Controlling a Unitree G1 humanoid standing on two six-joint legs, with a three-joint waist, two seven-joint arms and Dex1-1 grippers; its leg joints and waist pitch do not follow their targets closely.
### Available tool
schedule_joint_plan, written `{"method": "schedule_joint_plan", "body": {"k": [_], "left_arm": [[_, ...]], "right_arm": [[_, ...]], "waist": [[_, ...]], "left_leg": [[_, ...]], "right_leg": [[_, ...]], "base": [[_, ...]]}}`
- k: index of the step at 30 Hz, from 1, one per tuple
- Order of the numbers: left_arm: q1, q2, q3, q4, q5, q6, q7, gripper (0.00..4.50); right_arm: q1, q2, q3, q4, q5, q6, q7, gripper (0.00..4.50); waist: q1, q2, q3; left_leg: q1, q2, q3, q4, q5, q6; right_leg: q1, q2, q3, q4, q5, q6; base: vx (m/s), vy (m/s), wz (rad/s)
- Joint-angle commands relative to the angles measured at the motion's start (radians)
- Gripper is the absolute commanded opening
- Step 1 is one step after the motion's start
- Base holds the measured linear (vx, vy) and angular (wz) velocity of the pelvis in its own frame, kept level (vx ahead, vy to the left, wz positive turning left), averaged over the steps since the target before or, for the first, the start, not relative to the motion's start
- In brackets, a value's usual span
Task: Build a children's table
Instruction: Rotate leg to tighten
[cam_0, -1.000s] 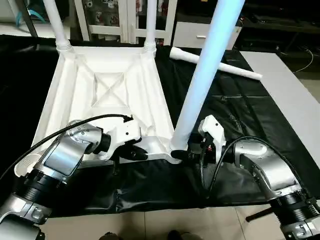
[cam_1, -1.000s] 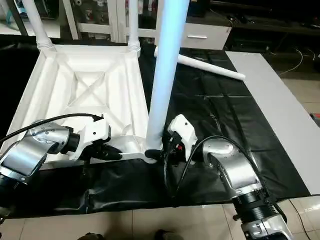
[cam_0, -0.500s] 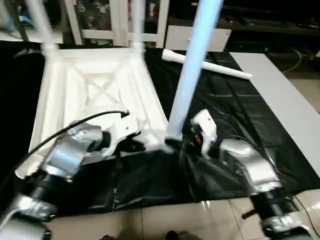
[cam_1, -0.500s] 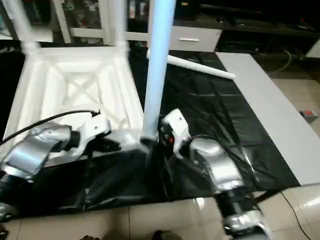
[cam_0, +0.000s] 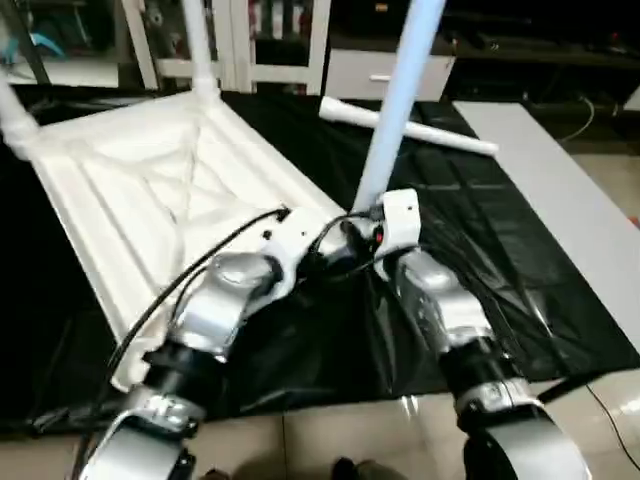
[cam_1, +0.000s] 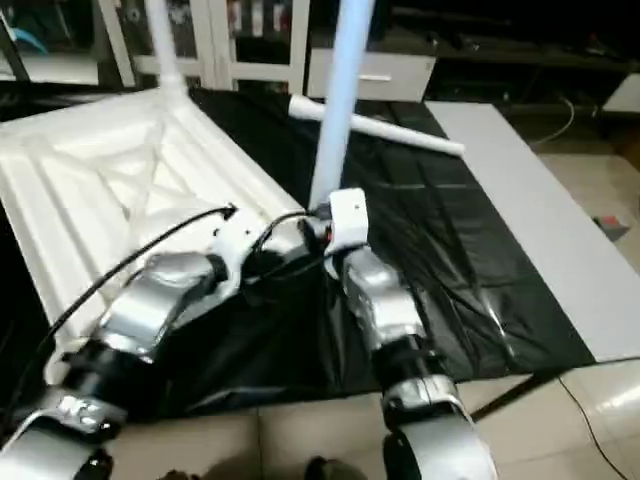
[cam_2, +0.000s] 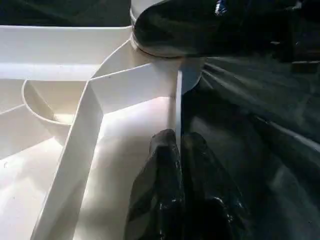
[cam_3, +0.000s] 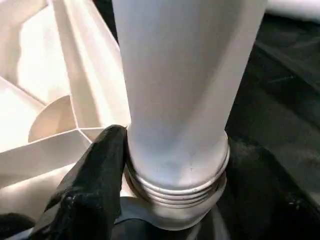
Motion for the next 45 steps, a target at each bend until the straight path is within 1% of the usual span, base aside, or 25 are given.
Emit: {"method": "schedule_joint_plan", "body": {"k": [1,3,4,7,8,13,14,15,18,19,20,22,23,25,26,28,29,30,33,38,40,41,43,44,45], "left_arm": [[-0.009,-0.06,-0.049,0.016,-0.022,-0.012,0.002,0.0],[-0.008,-0.057,-0.046,0.022,-0.017,-0.013,0.007,0.0],[-0.006,-0.051,-0.046,0.024,-0.014,-0.015,0.005,0.0],[-0.006,-0.045,-0.041,0.03,-0.009,-0.018,0.007,0.0],[-0.008,-0.041,-0.037,0.034,-0.007,-0.019,0.011,0.0],[-0.012,-0.028,-0.022,0.044,-0.006,-0.015,0.023,0.0],[-0.011,-0.02,-0.012,0.047,-0.004,-0.011,0.035,0.0],[-0.011,-0.018,-0.01,0.048,-0.004,-0.01,0.037,0.0],[-0.009,-0.003,0.017,0.059,-0.002,-0.008,0.063,0.0],[-0.01,0.01,0.031,0.074,0.0,-0.01,0.075,0.0],[-0.011,0.014,0.034,0.078,0.002,-0.011,0.078,0.0],[-0.02,0.025,0.056,0.108,0.001,-0.042,0.1,0.0],[-0.028,0.031,0.072,0.127,0.002,-0.059,0.12,0.0],[-0.039,0.041,0.09,0.15,0.0,-0.079,0.138,0.0],[-0.054,0.052,0.107,0.174,0.0,-0.094,0.162,0.0],[-0.082,0.071,0.139,0.215,0.002,-0.115,0.207,0.0],[-0.102,0.084,0.161,0.245,-0.001,-0.13,0.239,0.0],[-0.102,0.084,0.161,0.245,-0.001,-0.13,0.239,0.0],[-0.139,0.119,0.193,0.297,-0.004,-0.157,0.284,0.0],[-0.168,0.138,0.22,0.341,-0.014,-0.22,0.322,0.0],[-0.177,0.13,0.234,0.353,-0.027,-0.262,0.329,0.0],[-0.18,0.119,0.236,0.356,-0.035,-0.303,0.326,0.0],[-0.178,0.105,0.241,0.35,-0.055,-0.323,0.301,0.0],[-0.172,0.088,0.245,0.334,-0.079,-0.338,0.268,0.44],[-0.172,0.079,0.251,0.33,-0.094,-0.352,0.264,0.55]], "right_arm": [[-0.003,0.052,0.056,0.054,-0.023,0.01,0.031,2.64],[-0.011,0.047,0.051,0.07,-0.029,-0.012,0.035,2.64],[-0.009,0.042,0.052,0.067,-0.029,-0.019,0.048,2.64],[-0.005,0.042,0.043,0.064,-0.005,-0.041,0.108,2.64],[0.005,0.037,0.049,0.043,0.0,-0.042,0.135,3.2],[0.047,0.007,0.078,-0.079,0.023,-0.021,0.216,3.63],[0.089,-0.029,0.112,-0.193,0.027,0.016,0.263,3.72],[0.097,-0.036,0.118,-0.212,0.027,0.023,0.27,3.76],[0.18,-0.102,0.142,-0.41,0.062,0.114,0.316,3.79],[0.232,-0.144,0.149,-0.515,0.086,0.158,0.341,3.79],[0.243,-0.153,0.15,-0.536,0.086,0.164,0.35,3.79],[0.291,-0.192,0.148,-0.62,0.102,0.19,0.368,3.79],[0.315,-0.209,0.141,-0.662,0.112,0.206,0.376,3.79],[0.343,-0.229,0.132,-0.712,0.121,0.228,0.386,3.79],[0.361,-0.24,0.122,-0.746,0.125,0.248,0.391,3.79],[0.373,-0.242,0.109,-0.765,0.122,0.259,0.382,3.79],[0.379,-0.241,0.104,-0.786,0.122,0.281,0.373,3.79],[0.379,-0.241,0.104,-0.786,0.122,0.281,0.373,3.79],[0.379,-0.241,0.106,-0.803,0.126,0.308,0.358,3.79],[0.378,-0.247,0.113,-0.819,0.13,0.331,0.345,3.79],[0.376,-0.245,0.109,-0.822,0.131,0.338,0.342,3.79],[0.376,-0.242,0.109,-0.824,0.131,0.342,0.341,3.79],[0.378,-0.239,0.108,-0.828,0.13,0.345,0.341,3.79],[0.381,-0.236,0.109,-0.832,0.127,0.348,0.338,3.81],[0.382,-0.235,0.11,-0.835,0.127,0.349,0.335,3.81]], "waist": [[0.005,0.007,-0.059],[0.007,0.01,-0.062],[0.006,0.008,-0.063],[0.009,0.01,-0.063],[0.009,0.011,-0.063],[0.013,0.009,-0.059],[0.013,0.0,-0.06],[0.016,0.003,-0.058],[0.012,0.004,-0.058],[0.015,0.006,-0.059],[0.018,0.008,-0.059],[0.022,0.008,-0.056],[0.026,0.014,-0.055],[0.021,0.006,-0.055],[0.022,0.014,-0.057],[0.014,0.005,-0.06],[0.01,0.012,-0.064],[0.011,0.011,-0.068],[0.004,0.011,-0.07],[0.007,0.015,-0.076],[0.01,0.016,-0.075],[0.013,0.011,-0.076],[0.018,0.014,-0.075],[0.023,0.015,-0.075],[0.026,0.017,-0.075]], "left_leg": [[-0.003,0.027,-0.004,-0.07,-0.277,0.03],[-0.001,0.025,0.0,-0.067,-0.251,0.042],[-0.004,0.025,0.002,-0.066,-0.231,0.05],[-0.007,0.027,0.001,-0.068,-0.211,0.06],[-0.007,0.027,0.001,-0.068,-0.209,0.06],[-0.007,0.029,-0.001,-0.071,-0.23,0.055],[-0.01,0.029,-0.001,-0.071,-0.221,0.061],[-0.012,0.029,-0.003,-0.073,-0.211,0.06],[-0.018,0.028,-0.007,-0.074,-0.209,0.07],[-0.012,0.028,-0.005,-0.072,-0.218,0.073],[-0.007,0.032,-0.003,-0.071,-0.223,0.075],[-0.013,0.03,-0.005,-0.075,-0.226,0.066],[-0.011,0.03,-0.005,-0.075,-0.231,0.062],[-0.02,0.027,-0.008,-0.078,-0.244,0.058],[-0.019,0.025,-0.01,-0.077,-0.248,0.056],[-0.026,0.02,-0.012,-0.074,-0.243,0.057],[-0.038,0.017,-0.016,-0.073,-0.21,0.053],[-0.038,0.017,-0.017,-0.071,-0.191,0.052],[-0.028,0.015,-0.01,-0.061,-0.165,0.071],[-0.022,0.019,-0.002,-0.052,-0.078,0.11],[-0.019,0.022,0.0,-0.051,-0.064,0.122],[-0.018,0.021,0.002,-0.05,-0.062,0.129],[-0.013,0.024,0.003,-0.05,-0.067,0.134],[-0.013,0.025,0.004,-0.05,-0.069,0.133],[-0.012,0.025,0.004,-0.05,-0.072,0.131]], "right_leg": [[0.037,-0.053,0.043,-0.07,-0.354,-0.138],[0.039,-0.051,0.045,-0.065,-0.308,-0.156],[0.042,-0.051,0.045,-0.062,-0.28,-0.167],[0.048,-0.052,0.043,-0.062,-0.282,-0.173],[0.049,-0.052,0.043,-0.062,-0.287,-0.173],[0.048,-0.052,0.043,-0.069,-0.331,-0.156],[0.052,-0.052,0.043,-0.066,-0.326,-0.151],[0.054,-0.051,0.042,-0.067,-0.324,-0.143],[0.057,-0.052,0.042,-0.07,-0.34,-0.124],[0.052,-0.051,0.042,-0.074,-0.362,-0.117],[0.045,-0.053,0.045,-0.077,-0.367,-0.118],[0.048,-0.051,0.043,-0.08,-0.392,-0.116],[0.046,-0.051,0.044,-0.078,-0.39,-0.107],[0.051,-0.049,0.041,-0.082,-0.415,-0.092],[0.051,-0.051,0.041,-0.082,-0.427,-0.083],[0.056,-0.051,0.039,-0.084,-0.449,-0.065],[0.064,-0.05,0.036,-0.079,-0.422,-0.061],[0.064,-0.049,0.036,-0.076,-0.391,-0.063],[0.054,-0.044,0.036,-0.07,-0.292,-0.11],[0.055,-0.04,0.038,-0.047,-0.09,-0.207],[0.055,-0.041,0.039,-0.042,-0.056,-0.23],[0.056,-0.041,0.039,-0.042,-0.052,-0.236],[0.054,-0.043,0.041,-0.041,-0.052,-0.247],[0.054,-0.045,0.041,-0.041,-0.058,-0.254],[0.054,-0.046,0.041,-0.041,-0.061,-0.256]], "base": [[0.0,0.0,0.0],[0.0,0.0,0.0],[0.0,0.0,0.0],[0.0,0.0,0.0],[0.0,0.0,0.0],[0.0,0.0,0.0],[0.0,0.0,0.0],[0.0,0.0,0.0],[0.0,0.0,0.0],[0.0,0.0,0.0],[0.0,0.0,0.0],[0.0,0.0,0.0],[0.0,0.0,0.0],[0.0,0.0,0.0],[0.0,0.0,0.0],[0.0,0.0,0.0],[-0.017,-0.004,-0.18],[-0.017,-0.004,-0.18],[0.0,0.0,0.0],[0.0,0.0,0.0],[0.0,0.0,0.0],[0.0,0.0,0.0],[0.0,0.0,0.0],[0.0,0.0,0.0],[0.0,0.0,0.0]]}}
